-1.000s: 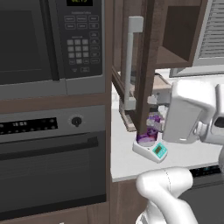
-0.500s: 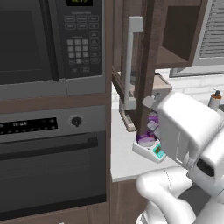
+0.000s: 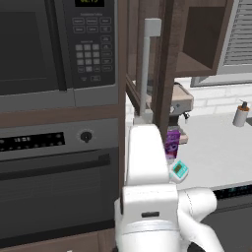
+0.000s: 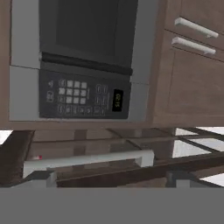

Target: Pick the cereal and place it on the digital scale for weighing, and close the cabinet.

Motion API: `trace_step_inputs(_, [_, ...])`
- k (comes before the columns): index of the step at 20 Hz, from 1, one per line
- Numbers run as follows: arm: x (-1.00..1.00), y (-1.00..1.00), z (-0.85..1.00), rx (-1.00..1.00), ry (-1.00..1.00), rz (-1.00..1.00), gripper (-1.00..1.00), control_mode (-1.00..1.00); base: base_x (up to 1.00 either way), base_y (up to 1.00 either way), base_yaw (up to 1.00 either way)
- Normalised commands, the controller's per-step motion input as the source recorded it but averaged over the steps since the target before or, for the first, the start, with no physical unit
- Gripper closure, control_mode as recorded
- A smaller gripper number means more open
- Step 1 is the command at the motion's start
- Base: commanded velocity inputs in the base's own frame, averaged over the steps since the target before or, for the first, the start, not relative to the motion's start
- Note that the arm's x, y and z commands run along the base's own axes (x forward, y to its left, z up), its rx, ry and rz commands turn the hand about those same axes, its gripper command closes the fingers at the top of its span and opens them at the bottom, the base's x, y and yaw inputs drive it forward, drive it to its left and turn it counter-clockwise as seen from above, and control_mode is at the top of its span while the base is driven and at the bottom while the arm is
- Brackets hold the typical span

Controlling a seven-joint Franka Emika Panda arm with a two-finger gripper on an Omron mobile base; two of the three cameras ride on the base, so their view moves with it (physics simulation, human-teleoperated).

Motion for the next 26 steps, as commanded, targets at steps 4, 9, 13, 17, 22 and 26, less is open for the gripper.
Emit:
trace_step_inputs(4, [1.0, 0.09, -1.0, 0.31, -0.27, -0.05, -1.0, -1.0, 0.0, 0.0, 0.0])
trace_step_inputs(9, [0.52, -0.32, -0.67, 0.24, -0.07, -0.06, -1.0, -1.0, 0.0, 0.0, 0.0])
trace_step_inputs(13, [0.13, -0.52, -0.09, 0.17, 0.15, -0.05, -1.0, -1.0, 0.0, 0.0, 0.0])
trace_step_inputs(17, [0.04, -0.38, 0.0, 0.09, 0.4, -0.02, -1.0, -1.0, 0.0, 0.0, 0.0])
trace_step_inputs(22, [0.05, -0.03, 0.04, 0.0, 0.39, -0.11, -1.0, -1.0, 0.0, 0.0, 0.0])
trace_step_inputs(26, [0.0, 0.0, 0.02, 0.0, 0.32, -0.13, -1.0, -1.0, 0.0, 0.0, 0.0])
